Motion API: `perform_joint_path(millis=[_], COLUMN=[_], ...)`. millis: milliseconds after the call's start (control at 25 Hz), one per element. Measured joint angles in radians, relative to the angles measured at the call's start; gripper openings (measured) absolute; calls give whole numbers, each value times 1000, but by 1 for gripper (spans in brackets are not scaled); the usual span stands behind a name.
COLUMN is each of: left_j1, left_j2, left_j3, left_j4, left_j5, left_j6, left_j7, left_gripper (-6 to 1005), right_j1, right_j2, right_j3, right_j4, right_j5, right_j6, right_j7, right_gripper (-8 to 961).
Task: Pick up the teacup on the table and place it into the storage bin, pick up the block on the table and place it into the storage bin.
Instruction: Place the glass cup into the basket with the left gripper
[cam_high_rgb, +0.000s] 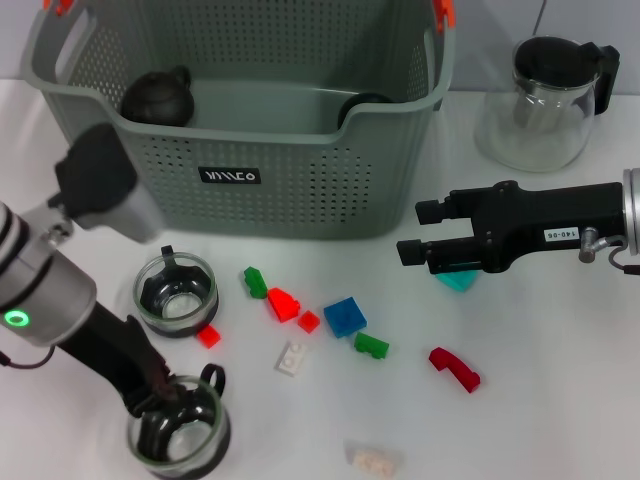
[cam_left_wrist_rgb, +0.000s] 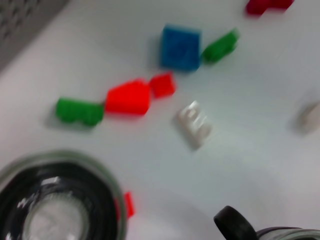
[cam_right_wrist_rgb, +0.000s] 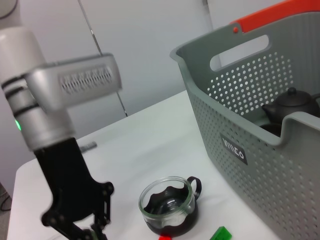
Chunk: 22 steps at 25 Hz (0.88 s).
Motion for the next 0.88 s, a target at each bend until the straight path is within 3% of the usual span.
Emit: perform_joint_path(millis=[120, 280, 440, 680, 880], left_j1=[-15, -55, -116, -235, -340], left_j2=[4, 26, 48, 76, 138], left_j3=[-106, -249, -320, -379, -361], left_j4=[33, 36, 12, -20, -135], left_j5=[-83, -225, -382, -465, -454], left_j6=[86, 182, 193, 97, -80], left_j7=[10, 23, 13, -9, -33], left_gripper=[81, 82, 82, 83, 84], right_j1=[-1, -9, -22, -40, -45], right_j2=[-4, -14, -35, -56, -71], right_j3=[2, 14, 16, 61, 73], right_j4=[0, 0, 4, 27, 44], right_j5=[-4, -4, -6, -6, -6], right_j6=[0, -5, -12, -46, -60], right_j7=[0, 0, 7, 2, 0], right_gripper=[749, 750, 749, 749, 749])
